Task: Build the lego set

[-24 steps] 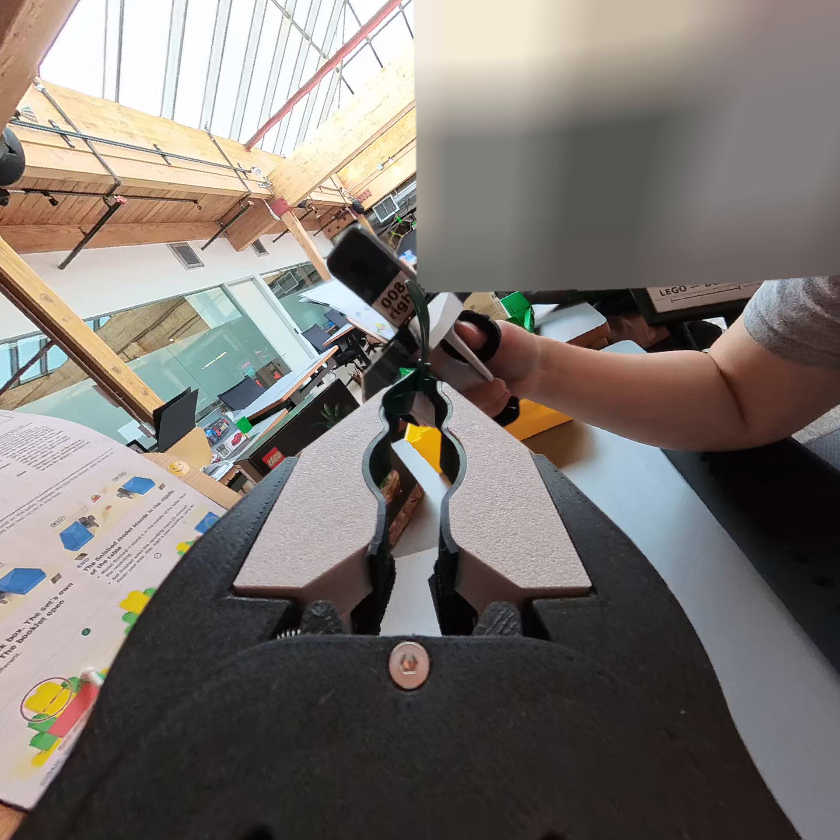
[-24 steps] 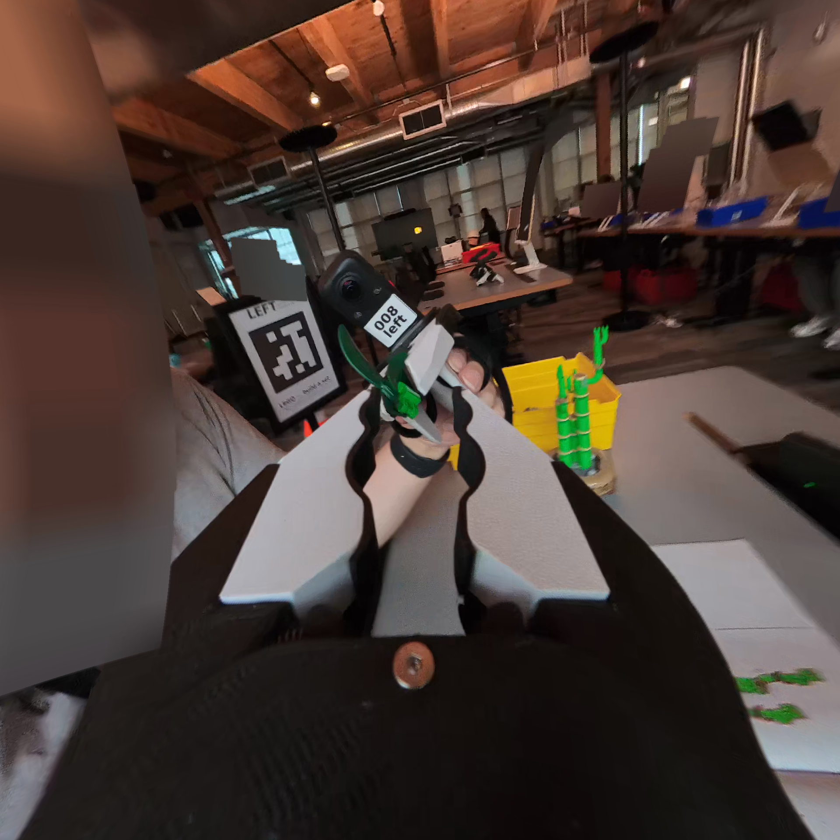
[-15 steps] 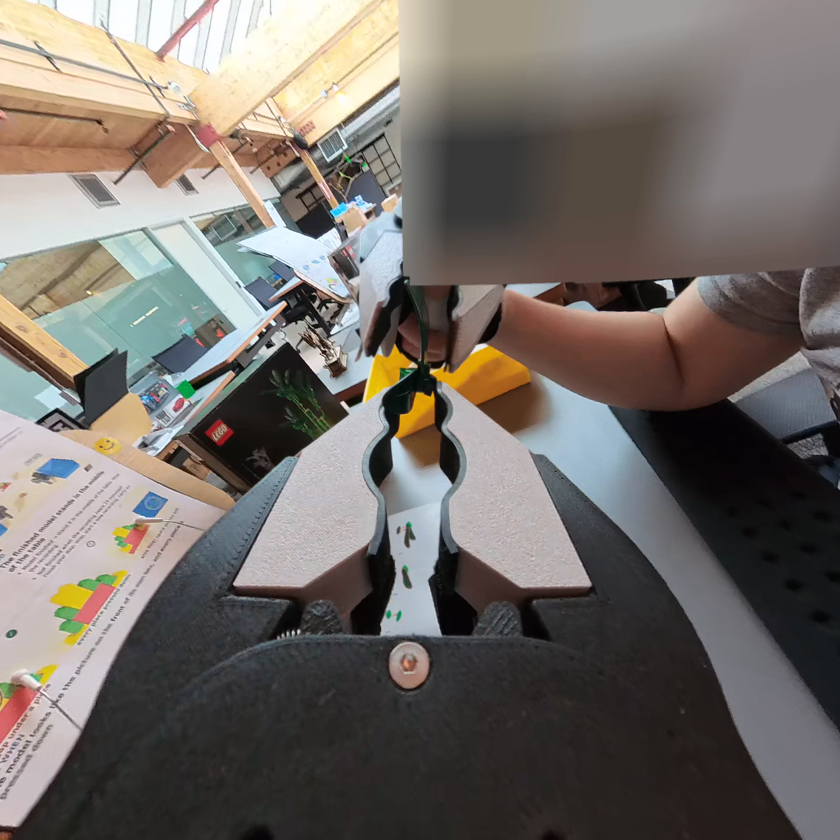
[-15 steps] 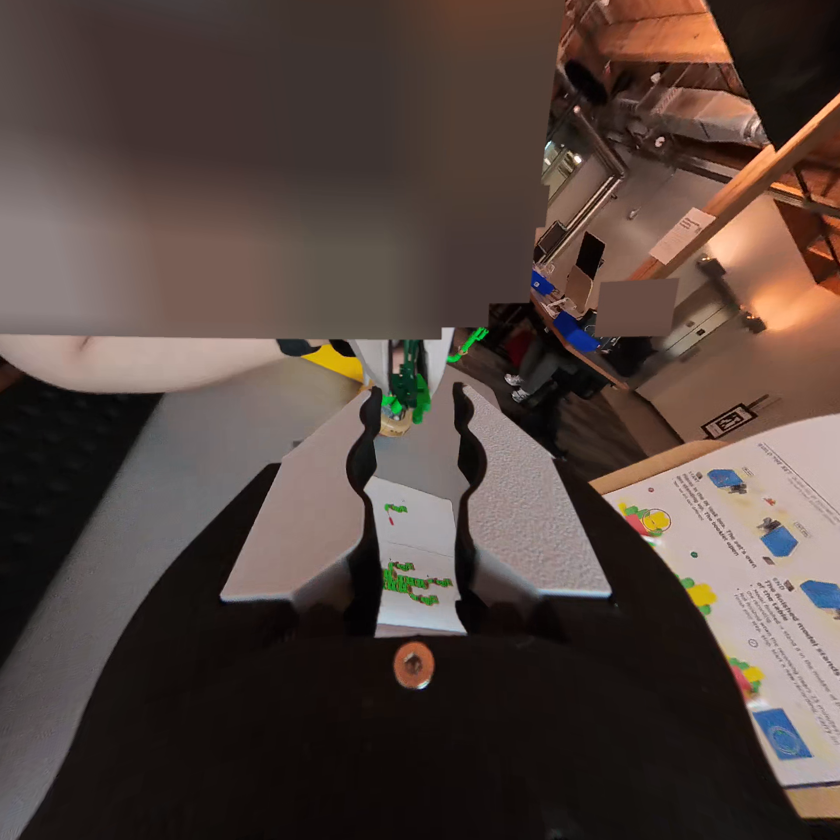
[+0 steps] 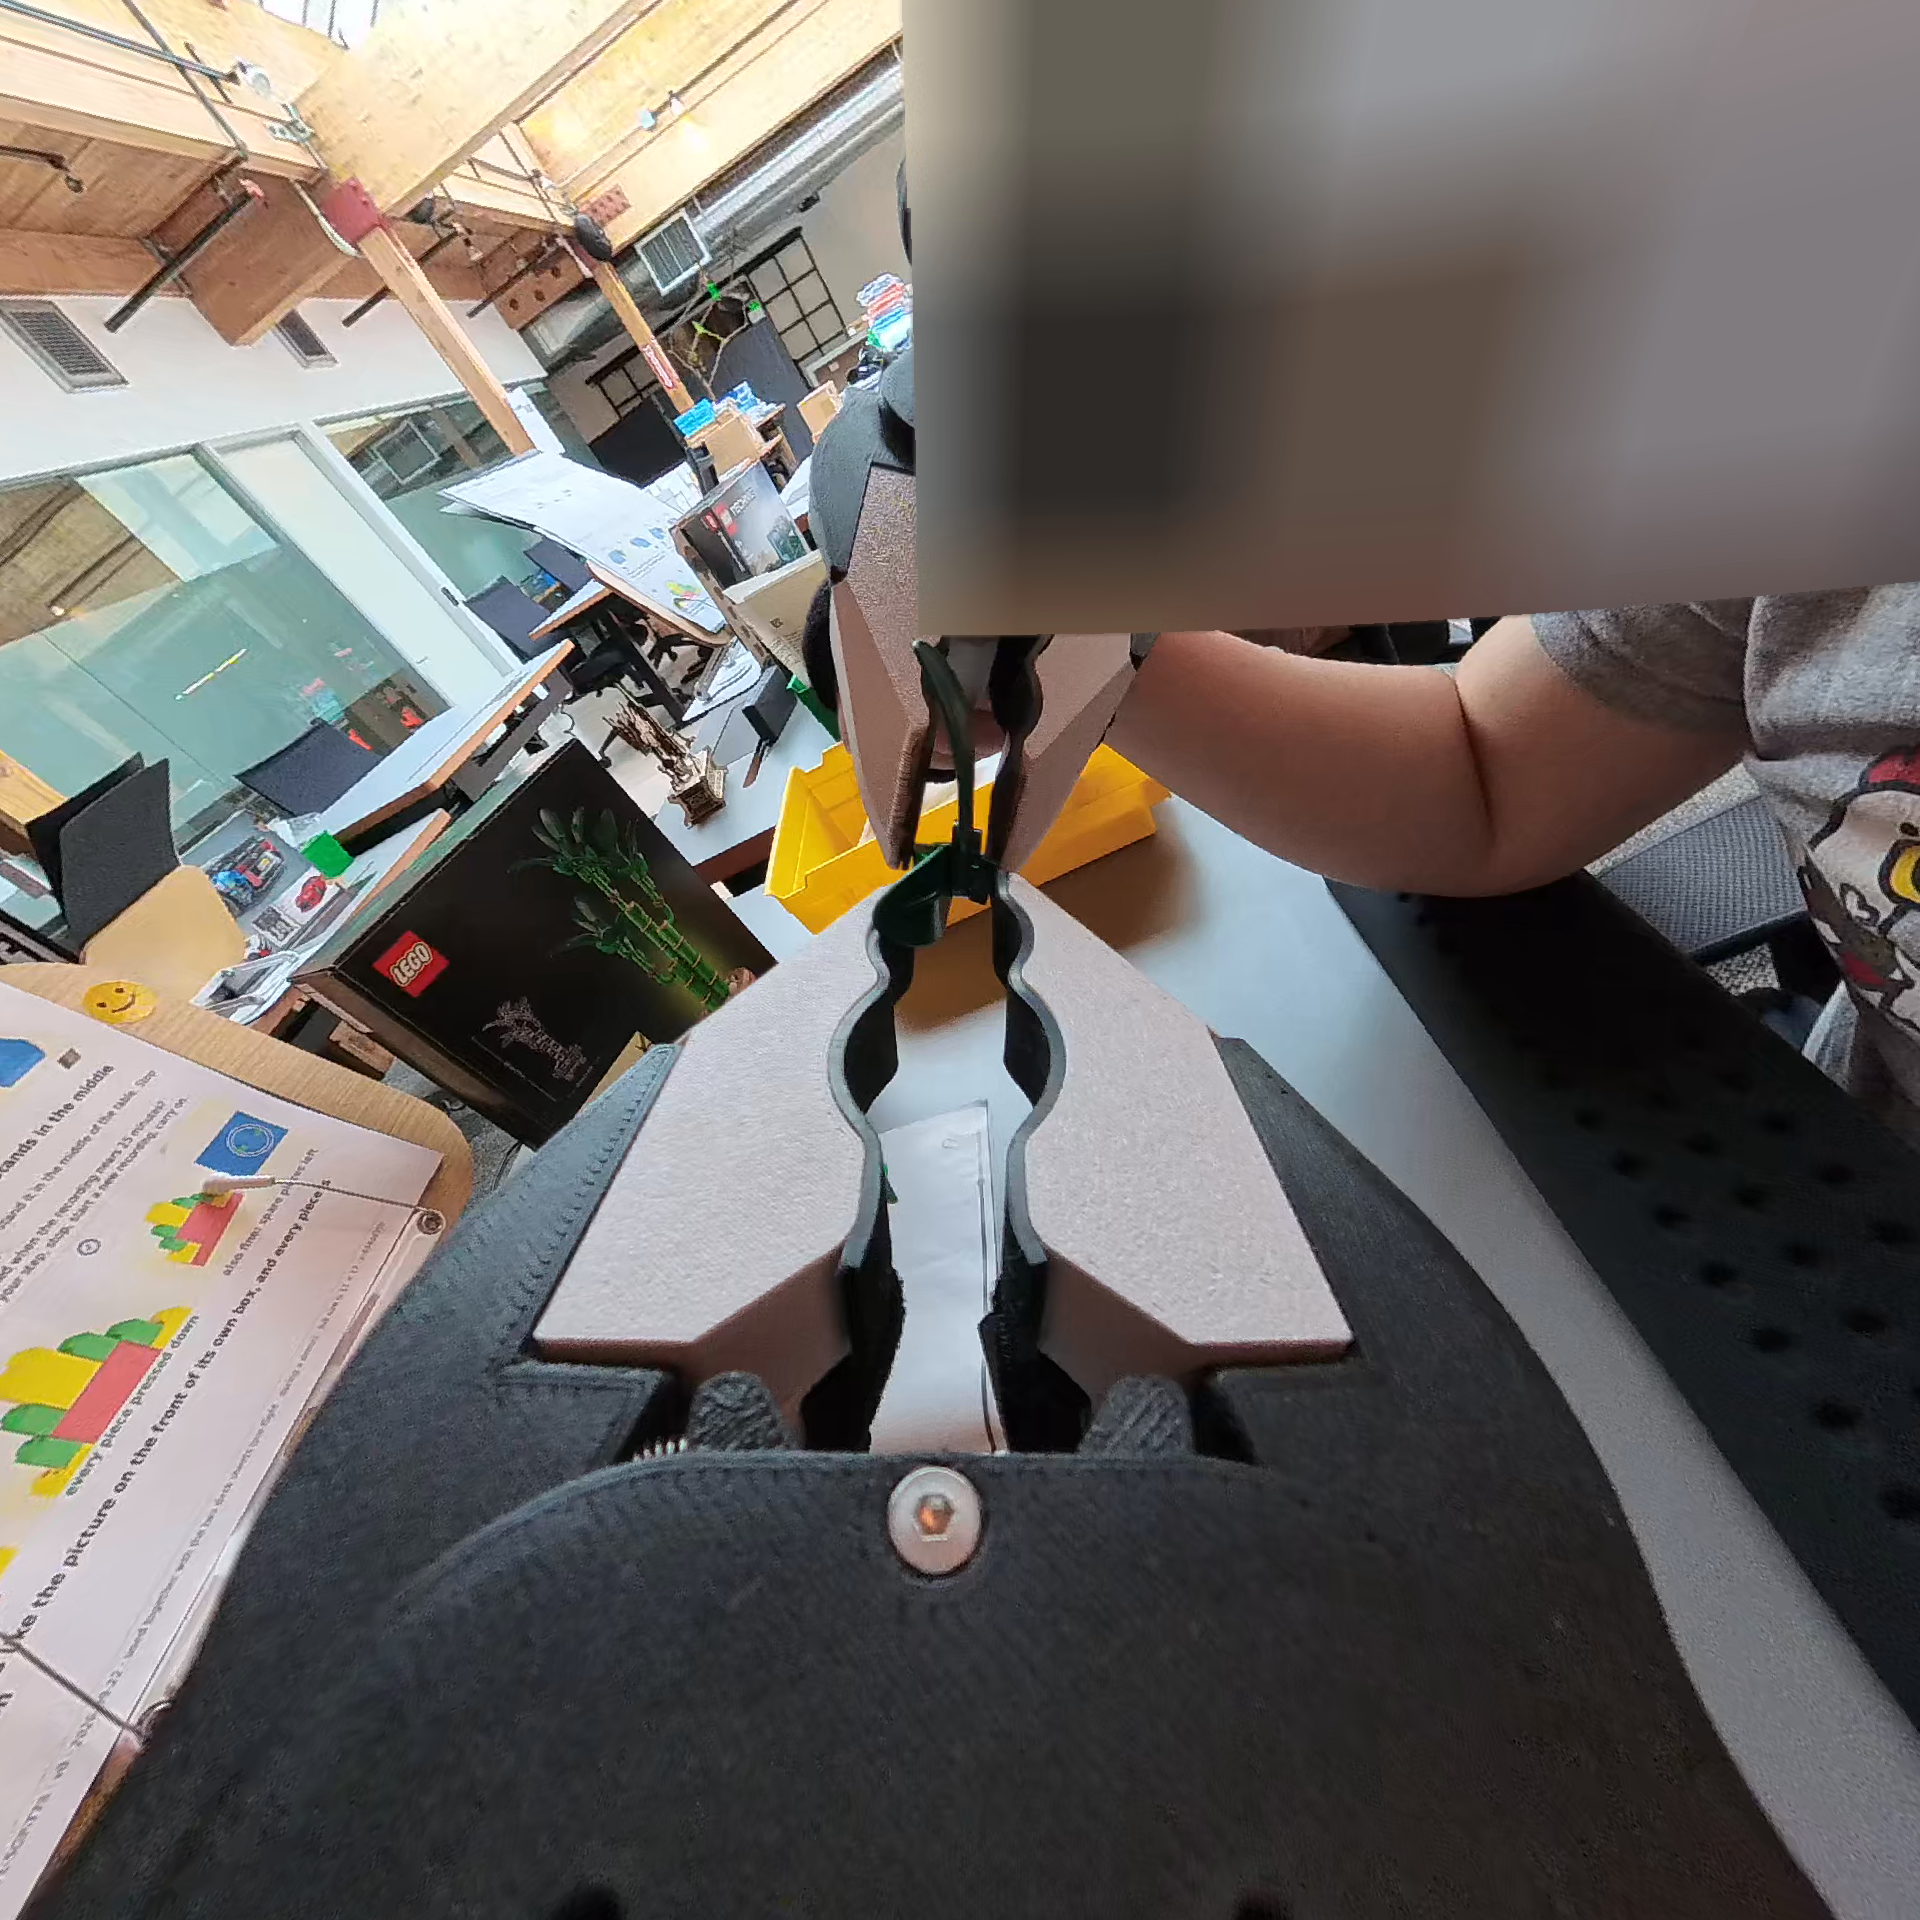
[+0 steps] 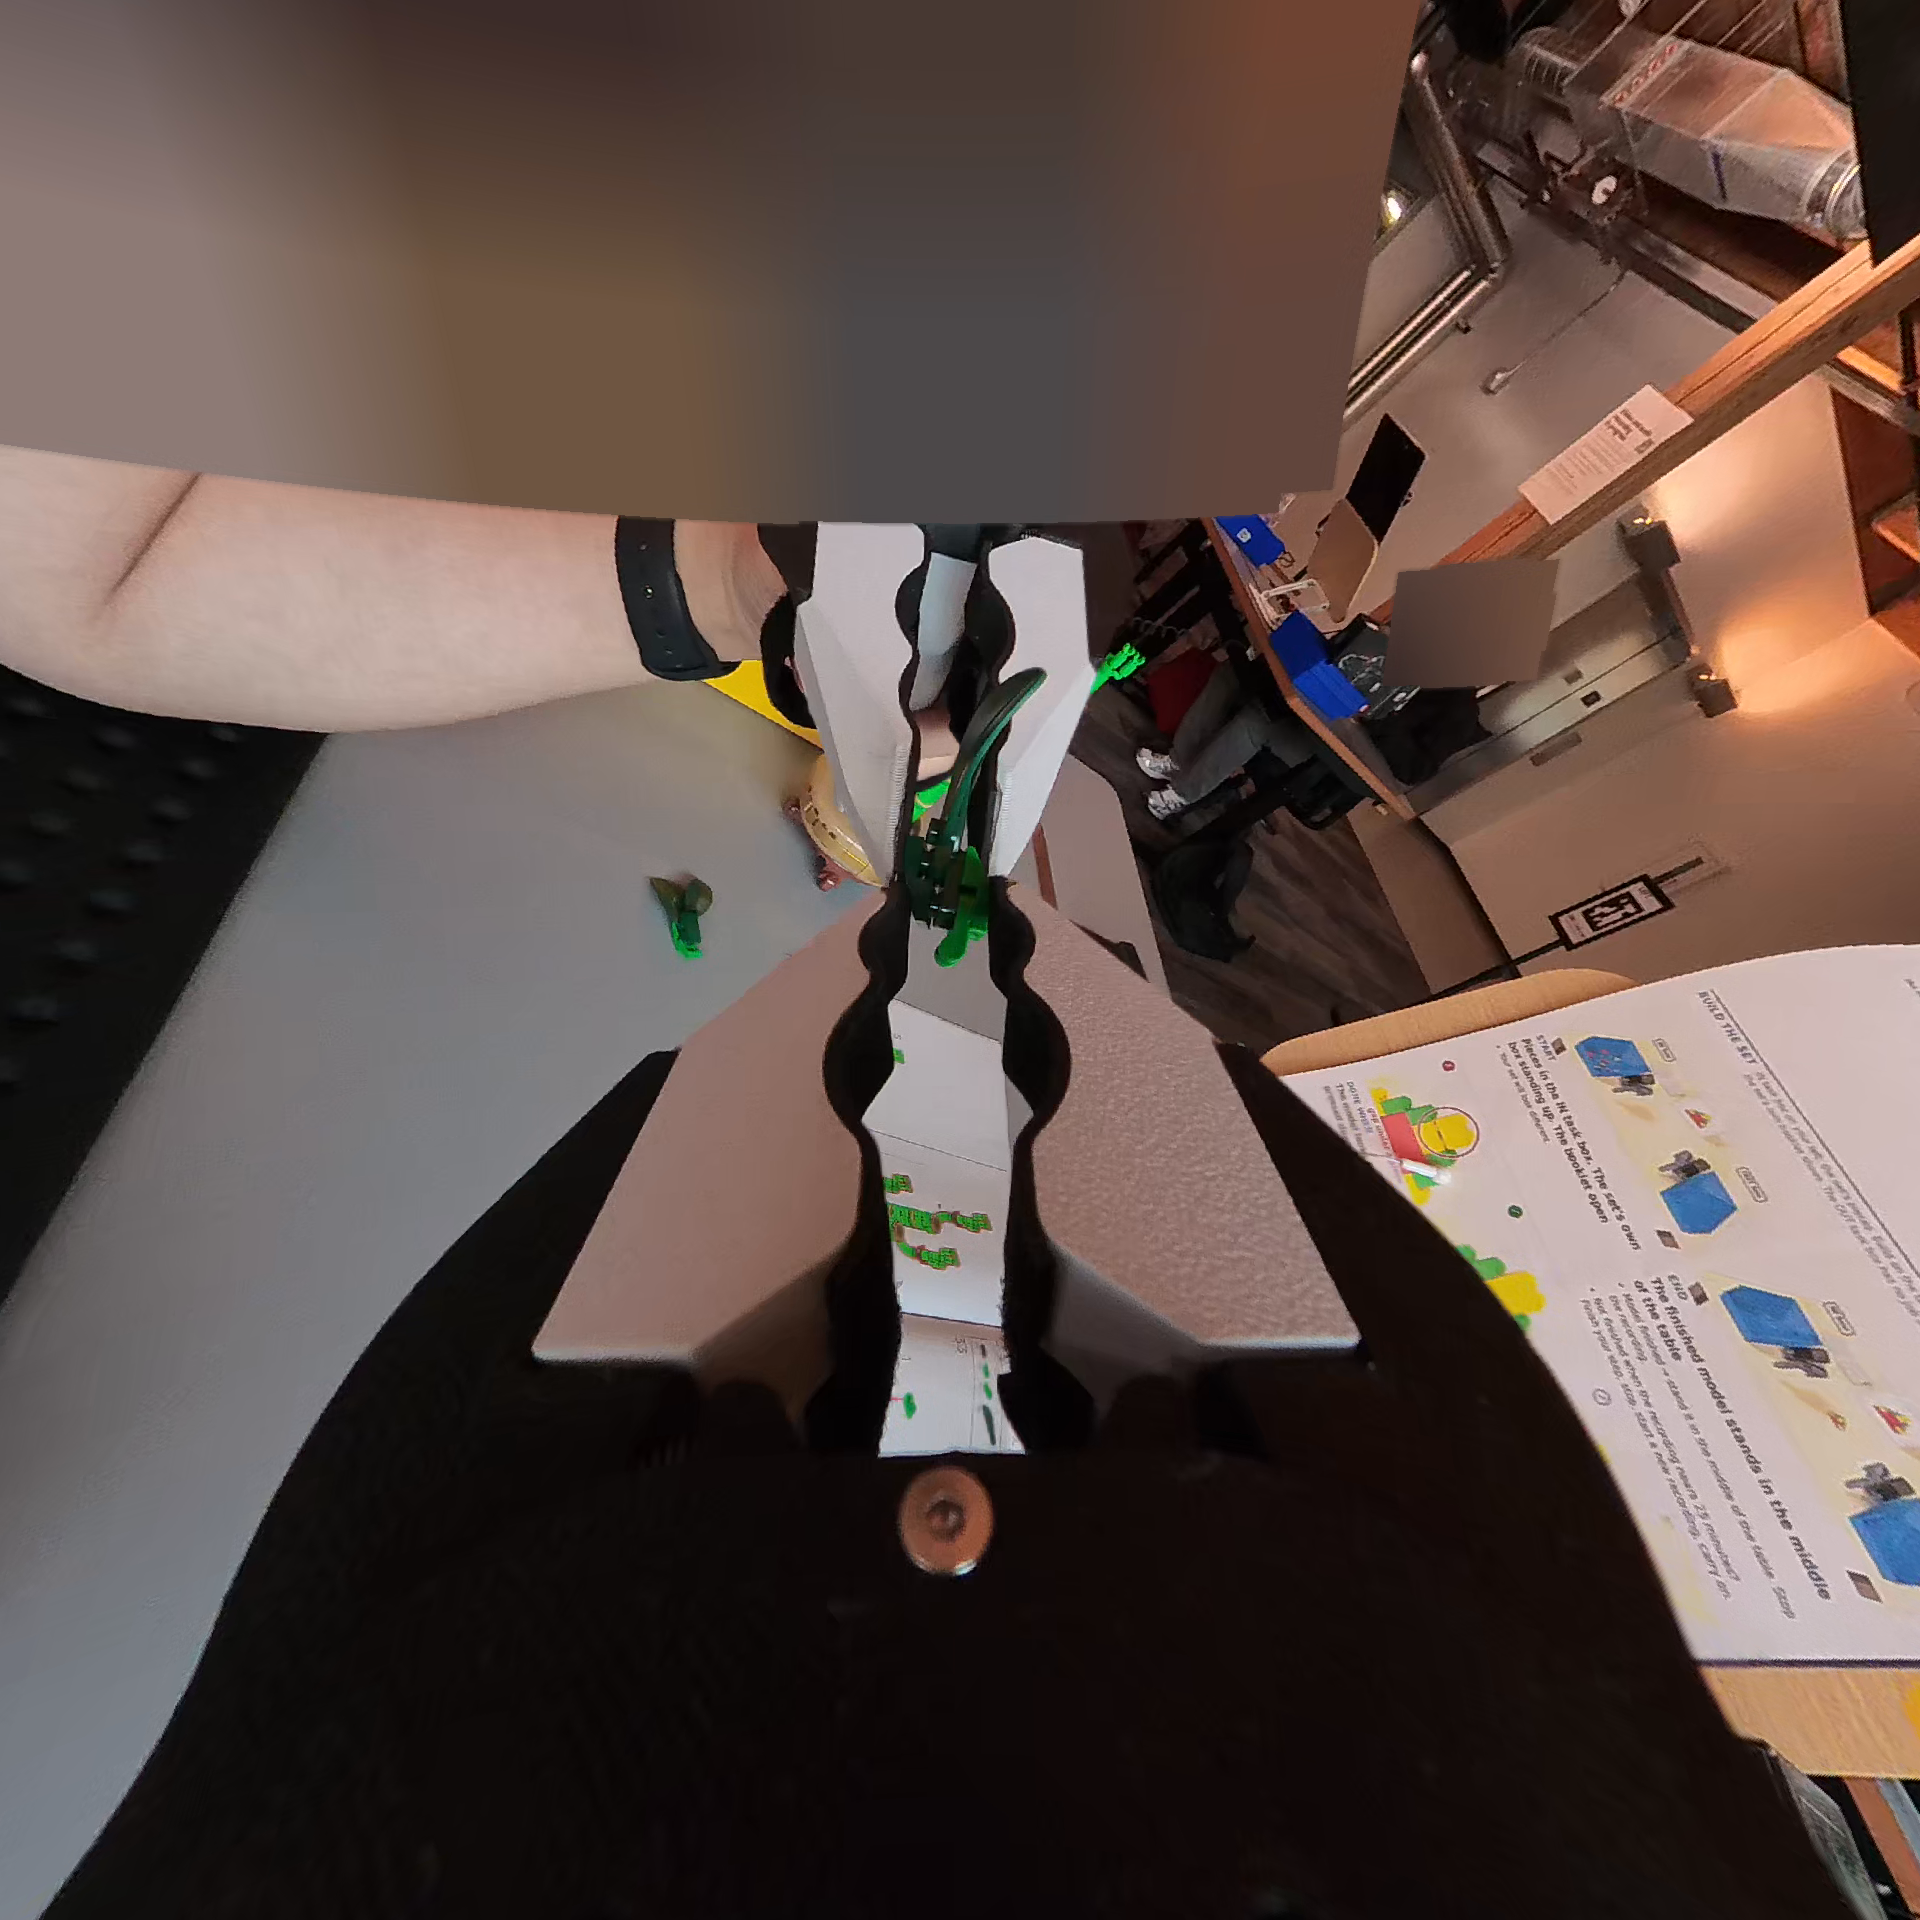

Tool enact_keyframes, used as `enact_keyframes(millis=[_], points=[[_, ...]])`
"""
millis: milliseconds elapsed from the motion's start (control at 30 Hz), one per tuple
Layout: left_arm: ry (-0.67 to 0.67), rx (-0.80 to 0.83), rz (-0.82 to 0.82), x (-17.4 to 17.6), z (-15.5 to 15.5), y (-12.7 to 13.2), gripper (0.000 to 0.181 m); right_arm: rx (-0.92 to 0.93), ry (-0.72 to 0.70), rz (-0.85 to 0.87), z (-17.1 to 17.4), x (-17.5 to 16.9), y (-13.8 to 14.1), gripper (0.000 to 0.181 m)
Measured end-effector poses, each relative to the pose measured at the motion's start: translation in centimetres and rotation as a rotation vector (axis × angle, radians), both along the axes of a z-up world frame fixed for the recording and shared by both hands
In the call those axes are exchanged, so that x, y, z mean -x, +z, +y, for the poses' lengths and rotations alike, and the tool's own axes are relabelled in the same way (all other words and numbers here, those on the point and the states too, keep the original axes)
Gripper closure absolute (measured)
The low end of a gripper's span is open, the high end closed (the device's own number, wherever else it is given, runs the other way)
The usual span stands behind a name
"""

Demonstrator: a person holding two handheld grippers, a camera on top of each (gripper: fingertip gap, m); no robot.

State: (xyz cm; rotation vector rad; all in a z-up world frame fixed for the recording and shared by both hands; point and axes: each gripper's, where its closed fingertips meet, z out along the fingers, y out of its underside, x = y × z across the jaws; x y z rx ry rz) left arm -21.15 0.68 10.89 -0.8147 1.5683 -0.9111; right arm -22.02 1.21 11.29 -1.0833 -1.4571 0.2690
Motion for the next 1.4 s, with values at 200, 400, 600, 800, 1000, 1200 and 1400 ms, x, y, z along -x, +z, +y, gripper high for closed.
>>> enact_keyframes(millis=[200, 400, 600, 800, 1000, 1200, 1400], points=[[-0.002, -0.016, 0.014, 0.0, -0.1, -0.3, 0.169, 0.000, 0.018, -0.012, -0.1, 0.1, -0.3, 0.169], [-0.001, -0.024, 0.025, 0.1, -0.1, -0.4, 0.169, 0.006, 0.039, -0.006, -0.1, 0.1, -0.5, 0.169], [0.001, -0.010, 0.039, 0.0, 0.1, -0.7, 0.169, -0.001, 0.029, -0.022, 0.2, 0.0, -0.9, 0.170], [0.044, 0.131, -0.095, 0.4, 1.6, 1.7, 0.164, -0.071, -0.030, 0.125, 1.4, 0.1, 1.5, 0.169], [-0.012, 0.512, -0.233, 1.4, 3.2, 4.8, 0.151, -0.307, -0.241, 0.315, 3.1, -1.2, 5.5, 0.169], [0.057, 0.628, -0.309, 0.5, 4.8, 5.6, 0.160, -0.386, -0.396, 0.284, 5.0, -1.2, 5.2, 0.169], [0.102, 0.664, -0.290, 0.0, 5.7, 5.0, 0.172, -0.428, -0.462, 0.233, 5.7, -1.0, 4.8, 0.169]])
